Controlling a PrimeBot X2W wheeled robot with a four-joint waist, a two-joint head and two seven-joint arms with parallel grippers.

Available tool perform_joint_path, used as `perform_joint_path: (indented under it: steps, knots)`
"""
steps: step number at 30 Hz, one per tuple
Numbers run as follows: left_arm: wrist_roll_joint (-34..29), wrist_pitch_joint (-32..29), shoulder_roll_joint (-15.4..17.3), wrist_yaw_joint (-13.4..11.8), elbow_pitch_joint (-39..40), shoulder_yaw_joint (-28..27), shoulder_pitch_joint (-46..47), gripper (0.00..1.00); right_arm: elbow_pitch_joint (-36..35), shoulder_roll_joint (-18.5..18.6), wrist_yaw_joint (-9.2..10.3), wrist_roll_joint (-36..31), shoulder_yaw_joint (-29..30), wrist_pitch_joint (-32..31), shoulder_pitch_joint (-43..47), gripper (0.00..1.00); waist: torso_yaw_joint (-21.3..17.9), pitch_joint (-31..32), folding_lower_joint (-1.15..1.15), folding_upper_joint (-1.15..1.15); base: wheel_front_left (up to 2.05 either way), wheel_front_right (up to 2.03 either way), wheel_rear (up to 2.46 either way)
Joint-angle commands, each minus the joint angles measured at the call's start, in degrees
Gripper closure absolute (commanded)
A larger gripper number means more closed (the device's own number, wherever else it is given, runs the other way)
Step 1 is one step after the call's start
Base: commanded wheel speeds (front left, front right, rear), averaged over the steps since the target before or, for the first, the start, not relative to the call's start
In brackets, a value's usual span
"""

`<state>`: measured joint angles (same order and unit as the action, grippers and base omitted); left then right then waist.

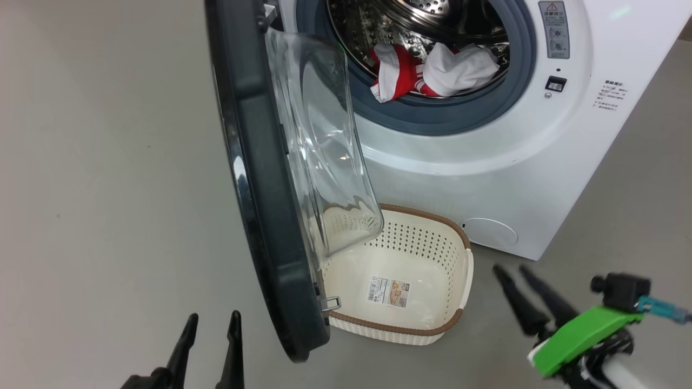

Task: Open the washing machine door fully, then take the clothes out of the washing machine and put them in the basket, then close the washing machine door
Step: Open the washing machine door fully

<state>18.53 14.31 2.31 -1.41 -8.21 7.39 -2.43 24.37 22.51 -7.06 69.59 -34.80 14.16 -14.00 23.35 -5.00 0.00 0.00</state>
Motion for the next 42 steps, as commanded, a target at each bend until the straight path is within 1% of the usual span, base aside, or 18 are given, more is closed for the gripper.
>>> perform_joint_path:
  steps: [1, 4, 7, 15, 19, 26, 36, 37, 38, 40, 42]
  knots:
    - [-0.6, 0.7, 0.6, 0.4, 1.1, -2.2, 0.6, 0.00, -1.7, 0.2, -0.43, -3.0, 2.2, 0.8, -0.2, 0.00, -0.2, 0.0, 0.00, 0.00, 0.00, 0.00, 0.00]
    - [-0.6, 0.7, 0.6, 0.5, 1.0, -2.2, 0.6, 0.00, -3.1, -1.9, -0.43, -9.3, 8.2, 0.8, 1.7, 0.00, -0.2, 0.2, 0.00, 0.00, 0.00, 0.00, 0.00]
    - [-0.6, 0.7, 0.6, 0.5, 0.9, -2.2, 0.5, 0.00, -4.5, -3.5, -0.43, -15.6, 12.2, 0.8, 3.4, 0.00, -0.4, 0.3, 0.00, 0.00, 0.00, 0.00, 0.00]
    - [-1.0, 0.7, 0.6, 0.8, 1.0, -2.3, 0.1, 0.00, -9.9, -6.1, -0.43, -34.3, 19.1, 0.8, 7.2, 0.00, -0.7, 0.9, 0.00, 0.00, 0.00, 0.00, 0.00]
    - [-1.1, 0.7, 0.6, 0.9, 1.0, -2.4, 0.0, 0.00, -12.0, -7.4, -0.43, -41.3, 21.4, 0.8, 9.7, 0.00, -0.6, 1.1, 0.00, 0.00, 0.00, 0.00, 0.00]
    - [-1.2, 0.7, 0.6, 1.1, 0.9, -2.6, -0.2, 0.00, -10.6, -9.2, -0.43, -43.8, 22.9, 0.8, 12.5, 0.00, -0.6, 1.4, 0.00, 0.00, 0.00, 0.00, 0.00]
    - [-1.2, 0.7, 0.6, 1.2, 0.8, -2.7, 0.0, 0.00, -10.6, -9.6, -0.43, -44.1, 23.1, 0.8, 12.1, 0.00, -0.9, 1.1, 0.00, 0.00, 0.00, 0.00, 0.00]
    - [-1.1, 0.7, 0.6, 1.3, 0.7, -2.7, 0.1, 0.20, -10.7, -9.6, -0.43, -44.1, 23.1, 0.8, 12.0, 0.00, -0.9, 1.0, 0.00, 0.00, 0.00, 0.00, 0.00]
    - [-1.0, 0.7, 0.6, 1.3, 0.7, -2.7, 0.3, 0.55, -10.7, -9.6, -0.43, -44.2, 23.2, 0.8, 11.9, 0.00, -0.9, 1.0, 0.00, 0.00, 0.00, 0.00, 0.00]
    - [-0.1, 0.7, 0.6, 1.2, 0.9, -3.0, 0.9, 1.00, -10.9, -9.6, -0.43, -44.3, 23.3, 0.8, 11.9, 0.00, -0.8, 0.8, 0.00, 0.00, 0.00, 0.00, 0.00]
    - [0.5, 0.7, 0.6, 1.1, 1.6, -3.7, 1.5, 1.00, -11.1, -9.7, -0.43, -44.4, 23.4, 0.8, 11.8, 0.00, -0.7, 0.7, 0.00, 0.00, 0.00, 0.00, 0.00]
